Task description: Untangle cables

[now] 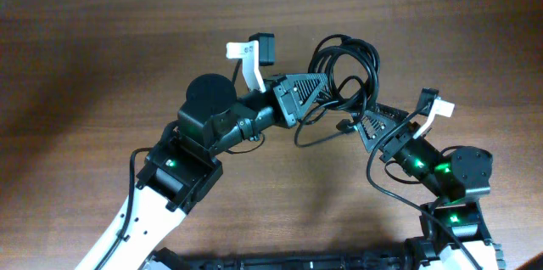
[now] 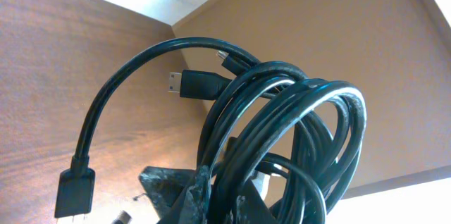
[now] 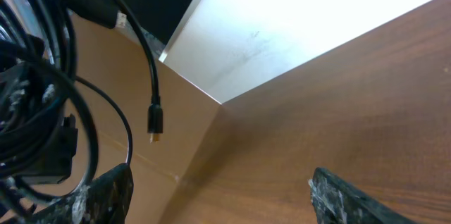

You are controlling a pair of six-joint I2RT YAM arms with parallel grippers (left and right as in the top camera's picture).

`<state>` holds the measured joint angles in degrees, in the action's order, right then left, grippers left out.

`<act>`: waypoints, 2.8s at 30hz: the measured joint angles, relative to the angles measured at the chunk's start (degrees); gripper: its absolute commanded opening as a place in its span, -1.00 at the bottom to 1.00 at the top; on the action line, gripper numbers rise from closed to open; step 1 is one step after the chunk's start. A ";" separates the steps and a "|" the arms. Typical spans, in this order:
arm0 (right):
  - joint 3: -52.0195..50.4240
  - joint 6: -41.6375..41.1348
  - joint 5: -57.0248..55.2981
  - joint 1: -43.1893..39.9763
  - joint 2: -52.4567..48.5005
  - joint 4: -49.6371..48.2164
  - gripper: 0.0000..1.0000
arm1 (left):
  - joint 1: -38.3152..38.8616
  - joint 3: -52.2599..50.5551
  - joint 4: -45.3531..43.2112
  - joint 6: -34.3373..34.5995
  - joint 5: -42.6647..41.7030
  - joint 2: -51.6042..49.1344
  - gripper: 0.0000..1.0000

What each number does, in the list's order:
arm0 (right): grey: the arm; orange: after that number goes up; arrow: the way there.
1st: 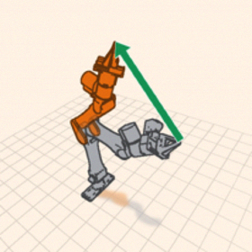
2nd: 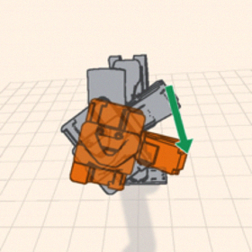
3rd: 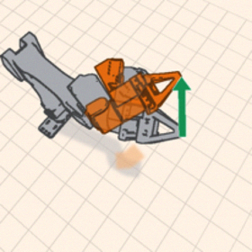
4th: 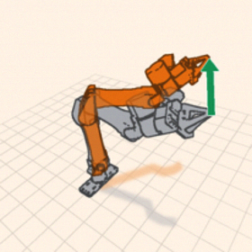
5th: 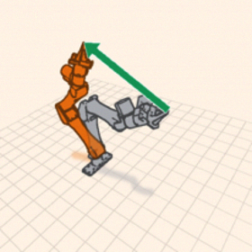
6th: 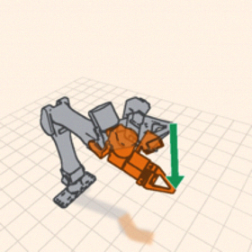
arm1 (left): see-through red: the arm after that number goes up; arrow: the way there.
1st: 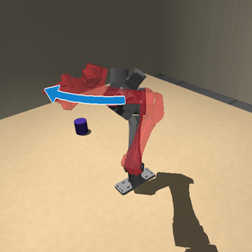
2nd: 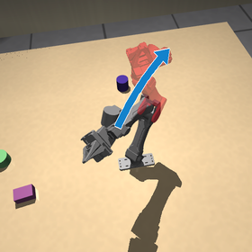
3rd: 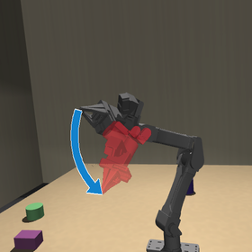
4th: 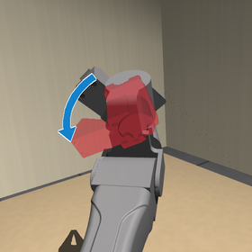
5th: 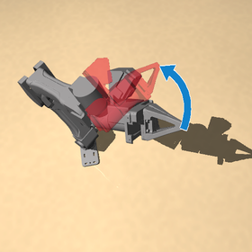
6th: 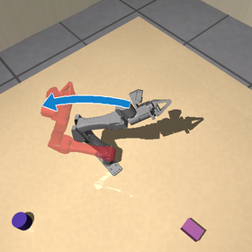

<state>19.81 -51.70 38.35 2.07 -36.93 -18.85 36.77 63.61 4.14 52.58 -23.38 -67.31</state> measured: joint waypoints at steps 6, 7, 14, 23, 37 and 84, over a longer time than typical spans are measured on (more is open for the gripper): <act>0.00 1.75 0.04 0.00 0.00 -0.42 0.59 | 0.00 0.00 0.11 -14.99 3.02 0.00 -1.00; 0.00 2.05 0.02 0.00 0.00 -0.42 0.59 | 0.00 0.00 0.13 -19.28 3.50 0.00 -1.00; 0.02 2.47 0.00 0.00 0.00 -0.42 0.60 | 0.00 0.00 0.15 -41.44 7.85 0.00 -1.00; 0.00 5.88 2.23 0.00 0.00 -5.16 0.88 | 0.00 0.00 2.43 -57.40 9.14 0.00 -1.00; 0.00 9.11 7.93 0.00 0.00 -10.16 0.75 | 0.15 0.00 5.46 -66.31 0.37 -0.44 -1.00; 0.00 9.66 1.53 -0.11 -0.11 -4.02 -0.92 | 1.53 0.04 23.85 -55.93 28.44 1.14 0.98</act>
<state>19.81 -42.04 39.88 1.96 -37.04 -22.87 38.30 63.66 27.99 -3.36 5.06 -66.17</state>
